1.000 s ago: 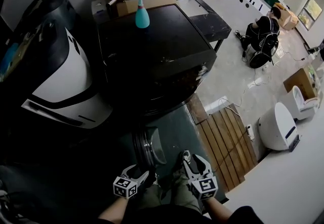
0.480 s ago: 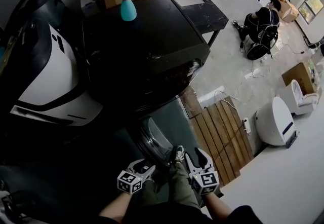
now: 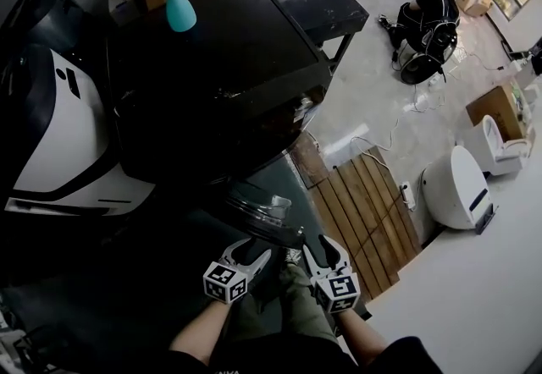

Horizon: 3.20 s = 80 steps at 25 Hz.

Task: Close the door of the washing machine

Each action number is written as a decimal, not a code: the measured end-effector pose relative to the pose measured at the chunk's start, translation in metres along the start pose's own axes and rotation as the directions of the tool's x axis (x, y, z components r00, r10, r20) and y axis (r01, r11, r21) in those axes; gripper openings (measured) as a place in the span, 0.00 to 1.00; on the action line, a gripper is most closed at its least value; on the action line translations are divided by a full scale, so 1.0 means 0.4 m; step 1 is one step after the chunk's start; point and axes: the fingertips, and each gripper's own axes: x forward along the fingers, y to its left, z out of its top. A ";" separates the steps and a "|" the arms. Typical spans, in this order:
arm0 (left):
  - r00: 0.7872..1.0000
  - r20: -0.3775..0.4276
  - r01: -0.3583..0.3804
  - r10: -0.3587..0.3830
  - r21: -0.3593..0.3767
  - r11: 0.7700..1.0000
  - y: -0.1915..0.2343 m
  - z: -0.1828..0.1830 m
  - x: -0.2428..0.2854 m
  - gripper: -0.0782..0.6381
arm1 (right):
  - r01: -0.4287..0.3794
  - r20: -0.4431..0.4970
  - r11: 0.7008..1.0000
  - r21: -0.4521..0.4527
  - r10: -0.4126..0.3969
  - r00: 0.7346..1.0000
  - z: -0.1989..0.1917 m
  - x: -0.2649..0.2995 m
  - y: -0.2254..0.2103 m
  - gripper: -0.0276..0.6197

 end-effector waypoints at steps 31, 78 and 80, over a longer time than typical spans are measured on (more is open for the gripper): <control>0.915 0.218 -0.326 0.340 -0.095 0.940 0.265 0.191 0.057 0.36 | -0.031 -0.101 0.999 0.030 0.034 0.994 -0.020 0.308 -0.182 0.30; 0.882 0.298 -0.367 0.364 -0.048 0.929 0.386 0.345 0.156 0.34 | -0.094 0.029 0.991 0.092 0.092 0.995 0.153 0.681 -0.243 0.27; 0.880 0.302 -0.370 0.368 -0.052 0.928 0.393 0.352 0.158 0.34 | -0.097 0.034 0.991 0.093 0.094 0.995 0.163 0.696 -0.241 0.27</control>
